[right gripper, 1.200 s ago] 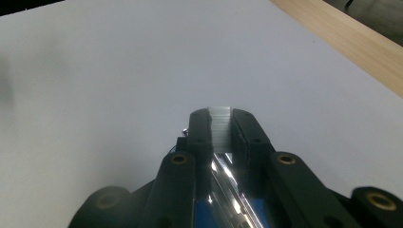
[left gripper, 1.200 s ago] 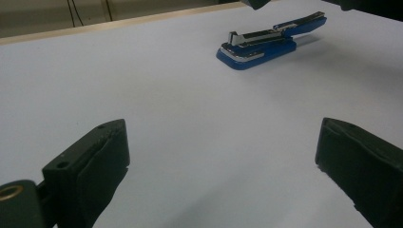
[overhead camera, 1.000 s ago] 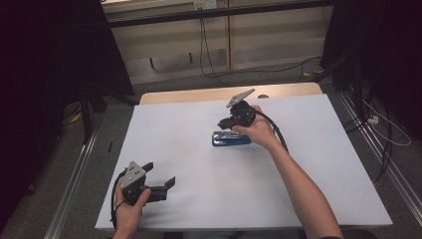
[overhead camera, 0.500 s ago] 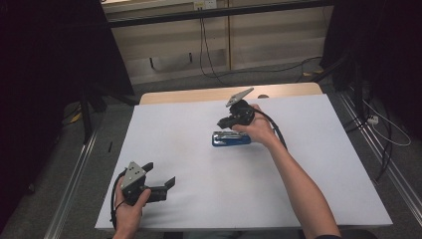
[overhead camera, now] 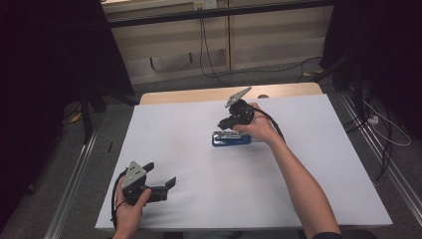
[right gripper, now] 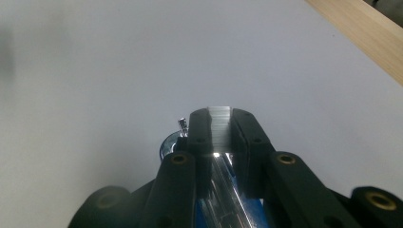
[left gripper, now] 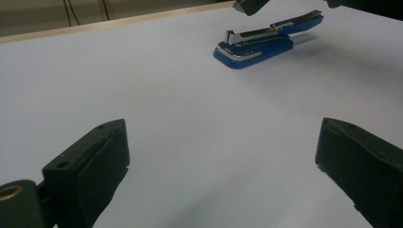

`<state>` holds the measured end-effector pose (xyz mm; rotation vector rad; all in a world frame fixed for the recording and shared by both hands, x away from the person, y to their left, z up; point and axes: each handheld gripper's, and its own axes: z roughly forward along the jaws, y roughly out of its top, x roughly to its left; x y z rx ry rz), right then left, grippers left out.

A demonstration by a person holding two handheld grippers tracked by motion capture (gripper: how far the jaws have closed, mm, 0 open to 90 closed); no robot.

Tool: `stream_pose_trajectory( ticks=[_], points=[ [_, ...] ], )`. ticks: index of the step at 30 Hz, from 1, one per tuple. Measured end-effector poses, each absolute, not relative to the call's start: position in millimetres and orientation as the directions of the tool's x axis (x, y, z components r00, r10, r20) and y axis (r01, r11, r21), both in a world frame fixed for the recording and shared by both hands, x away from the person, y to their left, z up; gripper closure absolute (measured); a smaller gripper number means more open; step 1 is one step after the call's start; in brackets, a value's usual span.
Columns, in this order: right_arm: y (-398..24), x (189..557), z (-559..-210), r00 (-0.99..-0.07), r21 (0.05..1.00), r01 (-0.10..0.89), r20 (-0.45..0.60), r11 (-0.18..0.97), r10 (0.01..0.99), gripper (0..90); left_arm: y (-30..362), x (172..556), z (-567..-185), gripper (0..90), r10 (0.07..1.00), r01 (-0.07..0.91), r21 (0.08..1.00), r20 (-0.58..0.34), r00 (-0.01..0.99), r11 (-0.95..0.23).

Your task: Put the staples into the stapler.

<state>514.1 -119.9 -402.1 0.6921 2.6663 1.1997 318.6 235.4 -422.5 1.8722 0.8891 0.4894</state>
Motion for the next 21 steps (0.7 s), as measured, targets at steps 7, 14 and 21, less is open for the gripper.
stream_pose_trajectory(
  ticks=[7,14,21],
  points=[
    [-120.2,514.6,-402.5,-0.908,0.714,0.310,0.028,0.628,0.417,79.1,235.3,319.2,-422.5,4.2,0.756,0.367,0.891,-0.042,0.654,-0.268],
    [-117.2,515.1,-407.3,-0.918,0.702,0.311,0.047,0.640,0.394,79.0,235.4,319.4,-423.0,4.3,0.760,0.374,0.891,-0.053,0.647,-0.257],
    [-112.1,515.4,-410.6,-0.939,0.691,0.262,0.023,0.673,0.342,79.1,235.9,319.3,-422.6,4.3,0.759,0.370,0.892,-0.048,0.649,-0.260]
  ],
)
